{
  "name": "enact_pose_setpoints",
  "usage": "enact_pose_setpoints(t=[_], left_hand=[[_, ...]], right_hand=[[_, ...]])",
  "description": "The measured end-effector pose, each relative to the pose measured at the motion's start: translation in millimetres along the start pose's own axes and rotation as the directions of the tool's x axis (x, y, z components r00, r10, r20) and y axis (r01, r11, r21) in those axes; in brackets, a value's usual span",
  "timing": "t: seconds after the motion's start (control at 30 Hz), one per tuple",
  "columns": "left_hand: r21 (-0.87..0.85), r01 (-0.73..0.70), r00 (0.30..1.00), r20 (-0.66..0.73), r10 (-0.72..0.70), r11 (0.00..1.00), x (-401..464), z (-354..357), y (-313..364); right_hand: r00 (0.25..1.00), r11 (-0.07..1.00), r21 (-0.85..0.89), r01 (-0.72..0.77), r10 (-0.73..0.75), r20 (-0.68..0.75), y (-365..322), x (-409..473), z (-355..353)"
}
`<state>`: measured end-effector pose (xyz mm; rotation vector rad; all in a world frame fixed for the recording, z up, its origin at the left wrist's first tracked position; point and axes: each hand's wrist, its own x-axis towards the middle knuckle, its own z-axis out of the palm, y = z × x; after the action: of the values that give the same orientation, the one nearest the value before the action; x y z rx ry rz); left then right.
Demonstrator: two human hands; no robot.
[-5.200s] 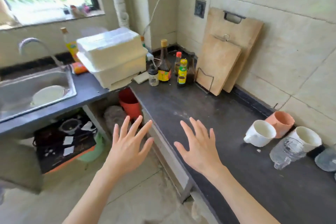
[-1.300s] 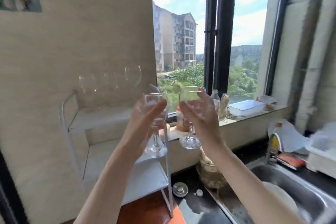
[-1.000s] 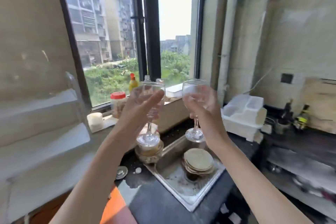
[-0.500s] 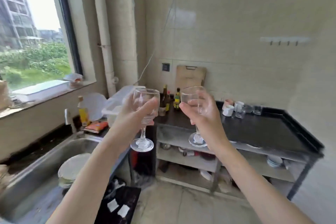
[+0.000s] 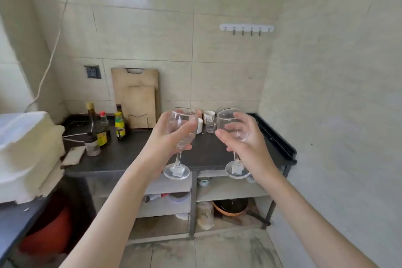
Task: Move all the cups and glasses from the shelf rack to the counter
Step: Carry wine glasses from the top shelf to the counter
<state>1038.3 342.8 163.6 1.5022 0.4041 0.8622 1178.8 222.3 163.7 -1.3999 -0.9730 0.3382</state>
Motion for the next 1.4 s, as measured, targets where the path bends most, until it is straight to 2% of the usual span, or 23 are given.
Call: enact_pose_setpoints(t=[0.47, 0.67, 0.83, 1.1, 1.23, 1.4], left_hand=[[0.005, 0.079, 0.991, 0.105, -0.079, 0.997, 282.7, 26.9, -109.6], [0.065, 0.124, 0.988, 0.081, -0.129, 0.99, 384.5, 57.9, -178.4], [0.12, 0.191, 0.981, -0.053, -0.185, 0.974, 481.5, 91.9, -239.0], [0.279, 0.398, 0.909, -0.251, -0.333, 0.874, 588.8, 137.4, -347.7], [0.353, 0.483, 0.871, -0.289, -0.398, 0.801, 627.6, 150.2, -397.5], [0.461, 0.492, 0.871, -0.266, -0.414, 0.739, 668.5, 157.2, -444.3]], right_hand=[[0.99, 0.996, -0.01, -0.094, 0.092, -0.108, 128.9, 254.5, -45.2], [0.982, 0.984, -0.052, -0.173, 0.168, -0.092, 214.7, 349.8, -82.6], [0.98, 0.978, -0.062, -0.197, 0.197, -0.004, 290.4, 448.9, -120.1], [0.907, 0.908, -0.281, -0.31, 0.371, 0.198, 413.5, 562.0, -170.6], [0.864, 0.88, -0.309, -0.362, 0.441, 0.242, 471.9, 594.7, -172.3], [0.83, 0.849, -0.323, -0.418, 0.502, 0.244, 534.2, 621.5, -169.5]])
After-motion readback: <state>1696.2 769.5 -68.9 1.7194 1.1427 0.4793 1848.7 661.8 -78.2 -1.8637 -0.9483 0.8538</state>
